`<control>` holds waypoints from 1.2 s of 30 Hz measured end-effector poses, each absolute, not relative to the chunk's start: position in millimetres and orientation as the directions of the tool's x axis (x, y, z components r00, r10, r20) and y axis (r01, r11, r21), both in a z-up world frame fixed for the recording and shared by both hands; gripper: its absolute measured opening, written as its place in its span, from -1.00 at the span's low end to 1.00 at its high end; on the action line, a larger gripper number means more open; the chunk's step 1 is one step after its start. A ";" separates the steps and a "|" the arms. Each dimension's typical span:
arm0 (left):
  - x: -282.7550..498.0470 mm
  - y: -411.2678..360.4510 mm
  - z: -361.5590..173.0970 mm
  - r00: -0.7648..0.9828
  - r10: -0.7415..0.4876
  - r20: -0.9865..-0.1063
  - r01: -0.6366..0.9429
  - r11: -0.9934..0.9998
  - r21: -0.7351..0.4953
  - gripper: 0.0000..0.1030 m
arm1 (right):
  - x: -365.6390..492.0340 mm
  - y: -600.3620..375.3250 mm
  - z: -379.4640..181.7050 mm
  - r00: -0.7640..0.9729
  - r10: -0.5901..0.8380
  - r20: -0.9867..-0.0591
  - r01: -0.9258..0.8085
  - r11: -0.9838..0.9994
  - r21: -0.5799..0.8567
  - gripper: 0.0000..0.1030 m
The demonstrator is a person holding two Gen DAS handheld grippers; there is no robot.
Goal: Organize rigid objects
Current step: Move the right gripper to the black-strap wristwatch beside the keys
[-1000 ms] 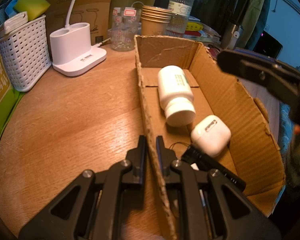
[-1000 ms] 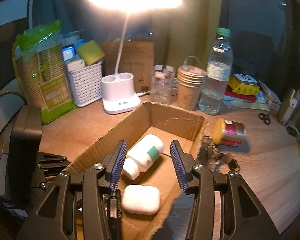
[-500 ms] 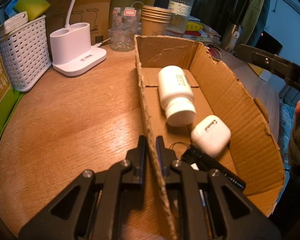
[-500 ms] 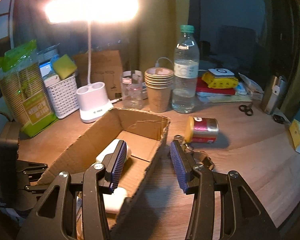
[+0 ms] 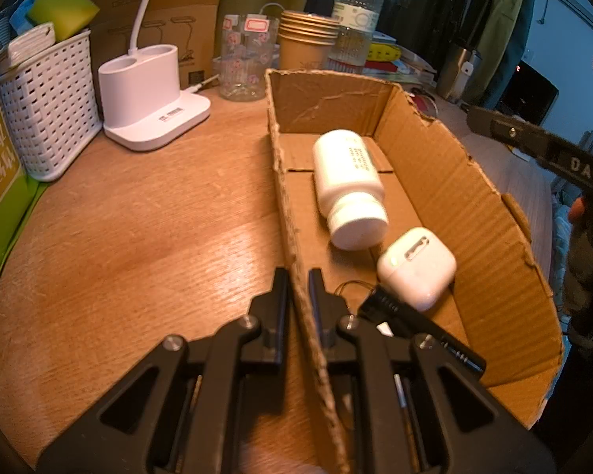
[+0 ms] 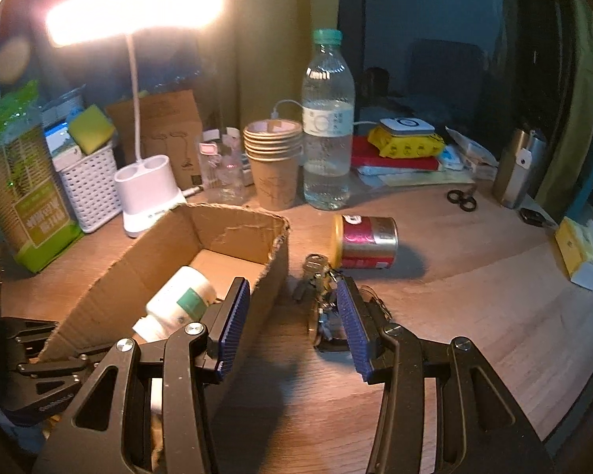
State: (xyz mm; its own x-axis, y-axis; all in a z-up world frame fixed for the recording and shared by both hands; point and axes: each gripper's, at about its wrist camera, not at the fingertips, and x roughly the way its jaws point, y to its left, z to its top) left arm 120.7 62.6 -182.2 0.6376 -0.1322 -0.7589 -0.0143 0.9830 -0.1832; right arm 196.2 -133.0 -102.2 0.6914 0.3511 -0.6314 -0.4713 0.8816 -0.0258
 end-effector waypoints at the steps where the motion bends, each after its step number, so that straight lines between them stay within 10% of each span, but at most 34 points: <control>1: 120.6 62.8 -182.2 0.638 -0.132 -0.759 -0.014 0.983 -0.183 -0.78 | 197.8 -134.1 -103.7 0.692 0.345 -0.634 -0.466 0.884 -0.027 -0.01; 36: 120.4 63.2 -182.2 0.638 -0.132 -0.759 -0.014 0.983 -0.183 -0.78 | 239.5 -146.0 -155.4 0.659 0.229 -0.717 -0.389 0.919 -0.064 0.31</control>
State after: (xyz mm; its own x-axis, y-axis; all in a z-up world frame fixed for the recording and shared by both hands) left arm 120.4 63.2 -182.2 0.6376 -0.1324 -0.7589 -0.0143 0.9829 -0.1835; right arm 239.5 -146.0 -155.4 0.6586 0.2289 -0.7168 -0.3894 0.9188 -0.0644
